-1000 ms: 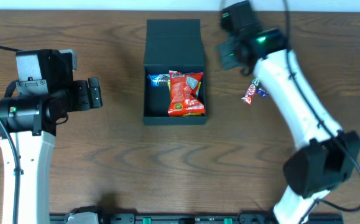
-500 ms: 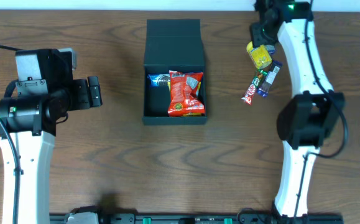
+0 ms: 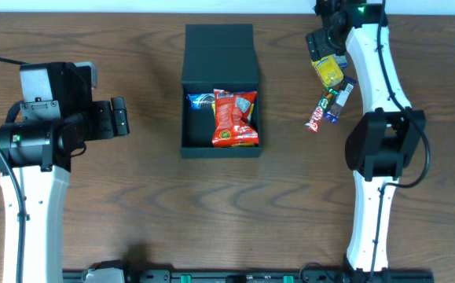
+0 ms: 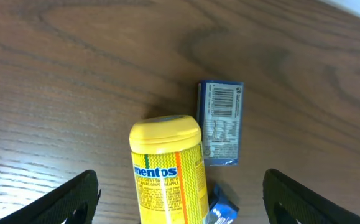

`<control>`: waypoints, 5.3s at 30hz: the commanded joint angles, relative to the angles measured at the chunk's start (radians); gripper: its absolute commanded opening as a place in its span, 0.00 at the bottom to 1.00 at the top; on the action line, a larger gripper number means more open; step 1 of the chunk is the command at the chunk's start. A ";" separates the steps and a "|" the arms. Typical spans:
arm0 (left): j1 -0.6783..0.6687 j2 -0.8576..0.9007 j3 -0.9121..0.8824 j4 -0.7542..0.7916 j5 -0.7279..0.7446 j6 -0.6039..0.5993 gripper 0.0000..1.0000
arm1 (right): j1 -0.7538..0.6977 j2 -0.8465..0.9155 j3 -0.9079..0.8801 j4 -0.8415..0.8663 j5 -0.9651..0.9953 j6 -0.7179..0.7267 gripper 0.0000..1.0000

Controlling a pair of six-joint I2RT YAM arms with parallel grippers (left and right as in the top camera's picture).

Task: Pack container
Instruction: 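Withdraw the right gripper to the yellow Mentos tube, then grasp the yellow Mentos tube with the right gripper, then carry the Mentos tube into the box and release it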

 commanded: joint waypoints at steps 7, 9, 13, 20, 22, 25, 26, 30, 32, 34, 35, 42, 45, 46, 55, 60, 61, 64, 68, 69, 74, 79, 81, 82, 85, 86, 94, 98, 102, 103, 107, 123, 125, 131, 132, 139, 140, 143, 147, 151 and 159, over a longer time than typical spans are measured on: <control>0.002 0.004 0.010 -0.002 0.000 0.014 0.95 | -0.035 0.101 0.015 -0.013 -0.100 -0.010 0.82; 0.002 0.004 0.010 -0.002 0.000 0.014 0.95 | -0.035 0.111 0.015 -0.014 -0.100 -0.011 0.81; 0.002 0.004 0.010 -0.002 0.000 0.015 0.95 | -0.034 0.123 0.015 -0.011 -0.100 -0.010 0.80; 0.002 0.004 0.010 -0.002 0.000 0.014 0.95 | -0.035 0.139 0.015 -0.014 -0.100 -0.007 0.71; 0.002 0.004 0.010 -0.002 0.000 0.014 0.95 | -0.035 0.140 0.015 -0.015 -0.100 -0.002 0.69; 0.002 0.004 0.010 -0.002 0.000 0.014 0.95 | -0.035 0.140 0.015 -0.012 -0.100 -0.002 0.66; 0.002 0.004 0.010 -0.002 0.000 0.014 0.95 | -0.035 0.140 0.015 -0.013 -0.100 -0.002 0.66; 0.002 0.004 0.010 -0.002 0.000 0.015 0.95 | -0.036 0.140 0.015 -0.015 -0.092 0.000 0.68; 0.002 0.004 0.010 -0.002 0.000 0.014 0.95 | -0.036 0.140 0.015 -0.013 -0.089 0.000 0.68; 0.002 0.004 0.010 -0.002 0.000 0.014 0.95 | -0.036 0.140 0.015 -0.013 -0.089 0.000 0.68; 0.002 0.004 0.010 -0.002 0.000 0.014 0.95 | -0.036 0.140 0.013 -0.012 -0.089 0.000 0.68; 0.002 0.004 0.010 -0.002 0.000 0.015 0.95 | -0.036 0.140 -0.044 0.002 -0.084 0.000 0.66; 0.002 0.004 0.010 0.000 0.000 0.015 0.95 | -0.036 0.140 -0.046 0.004 -0.065 0.000 0.66; 0.002 0.004 0.010 0.002 0.000 0.015 0.95 | -0.036 0.140 -0.046 0.005 -0.062 0.000 0.65; 0.002 0.004 0.010 0.002 0.000 0.014 0.95 | -0.035 0.140 -0.046 0.005 -0.063 0.019 0.50; 0.002 0.004 0.010 0.002 0.000 0.015 0.95 | -0.032 0.139 -0.045 0.002 -0.063 0.035 0.44; 0.002 0.004 0.010 0.002 0.000 0.014 0.95 | -0.032 0.139 -0.043 -0.002 -0.063 0.044 0.43; 0.002 0.004 0.010 0.002 0.000 0.014 0.95 | -0.027 0.135 -0.027 -0.023 -0.070 0.072 0.38; 0.002 0.004 0.010 0.002 0.000 0.014 0.95 | -0.015 0.119 0.023 -0.070 -0.070 0.071 0.36; 0.002 0.004 0.010 0.002 0.000 0.014 0.95 | -0.011 0.114 0.042 -0.084 -0.070 0.071 0.35; 0.002 0.004 0.010 0.002 0.000 0.014 0.95 | 0.026 0.066 0.167 -0.164 -0.070 0.075 0.31; 0.002 0.004 0.010 0.001 0.000 0.014 0.95 | 0.085 -0.017 0.229 -0.209 -0.071 0.135 0.29; 0.002 0.004 0.010 0.000 0.000 0.013 0.95 | 0.120 -0.055 0.233 -0.237 -0.071 0.169 0.27; 0.002 0.004 0.010 -0.002 0.000 0.011 0.95 | 0.138 -0.072 0.233 -0.252 -0.074 0.186 0.26; 0.002 0.004 0.010 -0.004 0.000 0.011 0.95 | 0.200 -0.105 0.233 -0.309 -0.141 0.240 0.25; 0.002 0.004 0.010 -0.004 0.000 0.011 0.95 | 0.229 -0.111 0.233 -0.333 -0.181 0.264 0.25; 0.002 0.004 0.010 -0.004 0.000 0.011 0.95 | 0.398 -0.106 0.179 -0.442 -0.303 0.482 0.17; 0.002 0.004 0.010 -0.006 0.000 0.011 0.95 | 0.484 -0.106 0.122 -0.438 -0.302 0.507 0.18; 0.002 0.004 0.010 -0.012 0.000 0.011 0.95 | 0.554 -0.106 0.029 -0.404 -0.245 0.561 0.18; 0.002 0.004 0.010 -0.014 0.000 0.011 0.95 | 0.563 -0.106 0.008 -0.391 -0.238 0.575 0.18; 0.002 0.004 0.010 -0.017 0.000 0.011 0.95 | 0.585 -0.106 -0.072 -0.324 -0.238 0.649 0.14; 0.002 0.004 0.010 -0.016 0.000 0.011 0.95 | 0.603 -0.106 -0.174 -0.164 -0.186 0.750 0.33; 0.002 0.004 0.010 -0.016 0.000 0.011 0.95 | 0.603 -0.106 -0.174 -0.164 -0.186 0.753 0.47; 0.002 0.004 0.010 -0.016 0.000 0.011 0.95 | 0.601 -0.107 -0.174 -0.166 -0.187 0.752 0.67; 0.002 0.004 0.010 -0.016 0.000 0.011 0.95 | 0.601 -0.107 -0.173 -0.168 -0.187 0.752 0.68; 0.002 0.004 0.010 -0.016 0.000 0.011 0.95 | 0.600 -0.110 -0.167 -0.188 -0.186 0.752 0.75; 0.002 0.004 0.010 -0.016 0.000 0.011 0.95 | 0.600 -0.113 -0.165 -0.191 -0.186 0.752 0.75; 0.002 0.004 0.010 -0.016 0.000 0.011 0.95 | 0.600 -0.119 -0.153 -0.192 -0.186 0.752 0.71; 0.002 0.004 0.010 -0.017 0.000 0.011 0.95 | 0.603 -0.133 -0.145 -0.180 -0.186 0.748 0.59; 0.002 0.004 0.010 -0.017 0.000 0.011 0.95 | 0.612 -0.132 -0.146 -0.154 -0.185 0.695 0.38; 0.002 0.004 0.010 -0.019 0.000 0.012 0.95 | 0.587 -0.186 -0.114 -0.135 -0.164 0.596 0.43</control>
